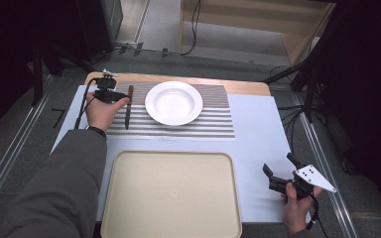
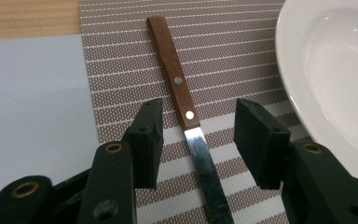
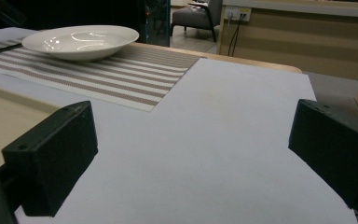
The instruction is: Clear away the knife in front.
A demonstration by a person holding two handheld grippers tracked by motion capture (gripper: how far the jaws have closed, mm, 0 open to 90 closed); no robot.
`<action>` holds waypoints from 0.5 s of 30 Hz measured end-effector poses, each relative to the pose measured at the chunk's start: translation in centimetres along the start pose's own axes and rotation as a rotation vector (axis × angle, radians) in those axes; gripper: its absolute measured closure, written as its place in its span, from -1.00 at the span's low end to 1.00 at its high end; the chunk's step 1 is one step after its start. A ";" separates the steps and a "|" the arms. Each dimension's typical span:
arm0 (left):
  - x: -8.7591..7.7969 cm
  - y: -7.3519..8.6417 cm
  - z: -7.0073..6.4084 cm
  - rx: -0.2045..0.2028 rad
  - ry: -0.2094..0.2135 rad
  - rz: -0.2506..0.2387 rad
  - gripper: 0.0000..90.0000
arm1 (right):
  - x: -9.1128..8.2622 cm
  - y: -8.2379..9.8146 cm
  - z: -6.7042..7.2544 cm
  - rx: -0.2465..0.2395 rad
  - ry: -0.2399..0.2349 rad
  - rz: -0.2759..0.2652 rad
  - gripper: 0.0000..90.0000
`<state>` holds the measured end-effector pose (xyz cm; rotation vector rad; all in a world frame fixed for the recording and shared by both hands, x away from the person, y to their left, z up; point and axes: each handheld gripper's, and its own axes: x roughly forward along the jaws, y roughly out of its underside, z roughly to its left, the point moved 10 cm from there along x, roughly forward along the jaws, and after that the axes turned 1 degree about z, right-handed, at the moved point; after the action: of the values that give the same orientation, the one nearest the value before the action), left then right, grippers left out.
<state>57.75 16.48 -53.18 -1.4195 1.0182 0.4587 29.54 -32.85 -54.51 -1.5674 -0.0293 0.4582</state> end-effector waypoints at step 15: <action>2.9 -0.1 -0.1 0.005 -0.045 0.074 0.48 | 0.0 0.0 -0.1 0.007 0.005 -0.006 -1.00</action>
<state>59.32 15.51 -55.46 -1.3644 1.0369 0.5396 29.54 -32.93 -54.48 -1.5616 -0.0284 0.4493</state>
